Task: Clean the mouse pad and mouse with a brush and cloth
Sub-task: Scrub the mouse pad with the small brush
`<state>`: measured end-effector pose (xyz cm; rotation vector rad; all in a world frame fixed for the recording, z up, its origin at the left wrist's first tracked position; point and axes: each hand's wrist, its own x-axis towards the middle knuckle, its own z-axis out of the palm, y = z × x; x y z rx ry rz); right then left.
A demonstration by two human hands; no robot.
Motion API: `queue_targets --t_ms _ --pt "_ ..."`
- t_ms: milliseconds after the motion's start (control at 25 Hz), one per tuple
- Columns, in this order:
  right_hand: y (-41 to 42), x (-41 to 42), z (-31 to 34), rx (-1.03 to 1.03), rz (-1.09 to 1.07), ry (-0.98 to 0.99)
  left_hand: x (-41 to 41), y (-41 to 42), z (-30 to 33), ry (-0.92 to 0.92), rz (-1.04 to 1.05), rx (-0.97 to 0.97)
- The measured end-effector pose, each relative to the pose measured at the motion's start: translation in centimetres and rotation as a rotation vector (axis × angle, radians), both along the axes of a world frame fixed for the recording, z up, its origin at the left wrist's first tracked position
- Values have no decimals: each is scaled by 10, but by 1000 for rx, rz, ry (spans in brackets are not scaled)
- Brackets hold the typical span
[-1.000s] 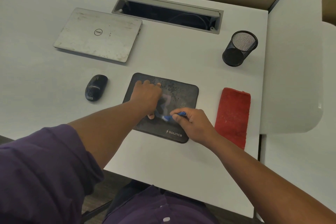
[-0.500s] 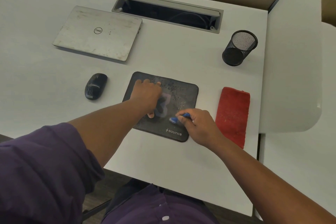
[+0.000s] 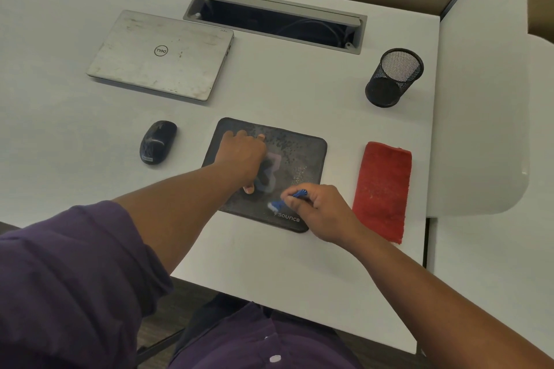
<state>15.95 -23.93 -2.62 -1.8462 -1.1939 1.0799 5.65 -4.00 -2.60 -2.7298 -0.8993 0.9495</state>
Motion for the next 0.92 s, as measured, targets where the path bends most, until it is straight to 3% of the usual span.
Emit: queue_targets --t_ms 240,360,760,920 --pt "14 -7 0 -137 114 -94 0 1 -1 10 -12 4" --pt "14 -7 3 -42 36 -16 0 1 -3 6 -14 7" --pt "15 -11 -2 -54 181 -53 -1 1 -3 -5 -15 0" --pt "16 -24 -3 51 116 35 1 0 -1 2 3 3"
